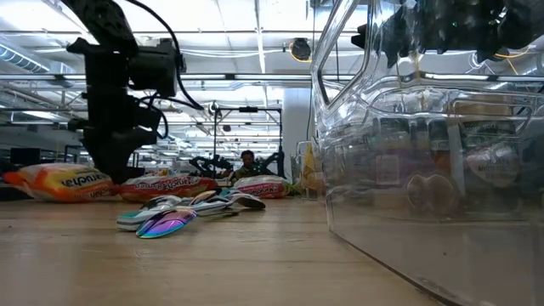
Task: Pick & Place Food Item
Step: Put the orange noodle pack into the top transparent bin
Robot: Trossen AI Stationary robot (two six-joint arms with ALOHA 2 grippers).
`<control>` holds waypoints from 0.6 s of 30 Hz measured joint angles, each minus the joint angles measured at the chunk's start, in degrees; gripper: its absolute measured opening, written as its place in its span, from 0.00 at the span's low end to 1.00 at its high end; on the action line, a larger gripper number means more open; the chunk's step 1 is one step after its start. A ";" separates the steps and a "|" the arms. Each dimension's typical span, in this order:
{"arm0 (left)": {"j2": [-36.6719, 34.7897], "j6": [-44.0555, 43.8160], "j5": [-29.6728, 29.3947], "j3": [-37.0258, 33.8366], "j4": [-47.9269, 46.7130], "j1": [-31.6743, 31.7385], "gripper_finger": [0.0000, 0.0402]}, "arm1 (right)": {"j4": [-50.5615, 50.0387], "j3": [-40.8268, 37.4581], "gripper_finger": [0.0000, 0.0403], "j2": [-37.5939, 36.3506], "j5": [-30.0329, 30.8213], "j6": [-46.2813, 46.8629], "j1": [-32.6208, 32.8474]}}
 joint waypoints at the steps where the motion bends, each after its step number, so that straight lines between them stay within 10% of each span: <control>1: 0.03 0.07 0.03 0.00 0.01 0.00 0.30 | 0.00 0.00 0.41 0.00 0.02 -0.01 0.00; 7: -0.01 2.60 2.49 0.00 0.13 0.04 0.04 | 0.00 0.00 0.41 0.00 0.01 0.00 0.00; 18: -2.09 9.05 0.31 2.56 -0.02 -4.24 0.01 | 0.00 0.02 0.41 0.00 0.02 -0.02 0.00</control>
